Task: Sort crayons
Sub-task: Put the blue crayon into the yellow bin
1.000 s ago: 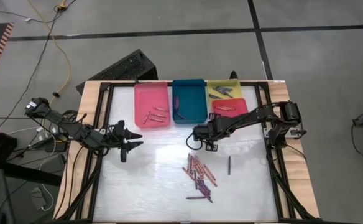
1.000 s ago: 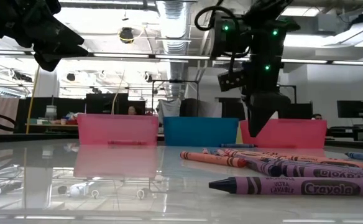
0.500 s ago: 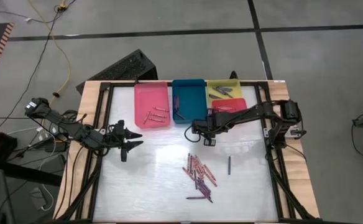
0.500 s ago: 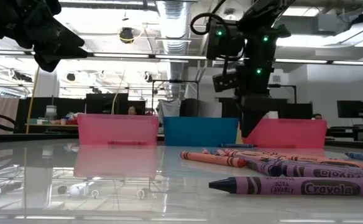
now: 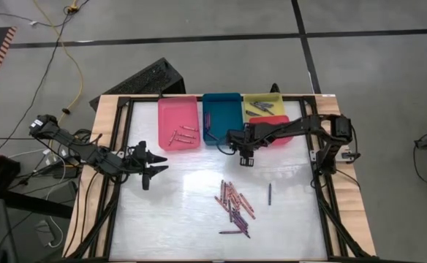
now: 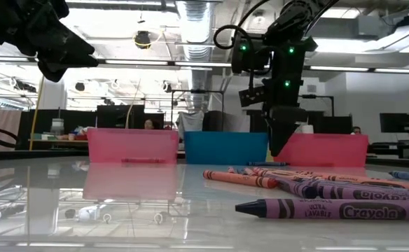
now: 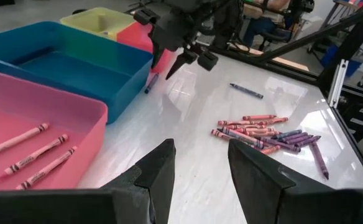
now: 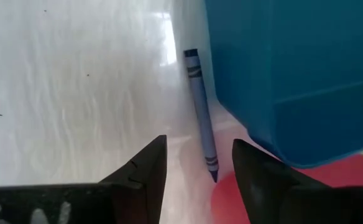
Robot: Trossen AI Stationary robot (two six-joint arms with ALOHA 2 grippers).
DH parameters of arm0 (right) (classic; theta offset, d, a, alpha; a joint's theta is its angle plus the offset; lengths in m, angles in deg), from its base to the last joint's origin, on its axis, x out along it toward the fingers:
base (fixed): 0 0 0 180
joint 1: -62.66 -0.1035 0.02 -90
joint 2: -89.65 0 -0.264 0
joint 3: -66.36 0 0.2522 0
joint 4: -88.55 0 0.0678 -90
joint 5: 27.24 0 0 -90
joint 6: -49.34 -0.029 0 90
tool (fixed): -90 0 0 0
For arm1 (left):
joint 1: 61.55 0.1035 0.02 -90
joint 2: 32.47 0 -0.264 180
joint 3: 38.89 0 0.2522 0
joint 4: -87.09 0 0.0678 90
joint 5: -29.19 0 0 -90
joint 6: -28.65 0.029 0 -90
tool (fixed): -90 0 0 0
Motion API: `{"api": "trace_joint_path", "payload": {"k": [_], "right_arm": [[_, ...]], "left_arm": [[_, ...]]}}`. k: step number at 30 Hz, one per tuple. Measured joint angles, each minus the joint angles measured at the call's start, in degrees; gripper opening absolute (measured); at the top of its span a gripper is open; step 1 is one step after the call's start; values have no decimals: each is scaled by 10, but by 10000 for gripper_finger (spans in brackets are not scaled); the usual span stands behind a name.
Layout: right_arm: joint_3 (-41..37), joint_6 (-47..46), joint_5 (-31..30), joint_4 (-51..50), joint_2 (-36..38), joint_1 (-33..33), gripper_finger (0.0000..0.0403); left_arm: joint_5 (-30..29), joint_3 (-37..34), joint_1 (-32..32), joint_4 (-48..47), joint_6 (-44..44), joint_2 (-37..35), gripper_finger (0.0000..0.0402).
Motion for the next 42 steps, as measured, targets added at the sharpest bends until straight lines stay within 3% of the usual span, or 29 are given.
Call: {"api": "trace_joint_path", "payload": {"k": [22,26,36,42], "right_arm": [[2,50,19,27,-49,7,177],[2,47,39,20,-49,5,146],[2,19,47,9,-49,3,19],[1,13,38,8,-49,-16,10]], "left_arm": [[-1,0,0,-11,-16,2,139],[-2,0,0,-11,-16,3,139],[-3,0,0,-10,-22,3,139],[-3,0,0,-10,-22,3,139]]}}
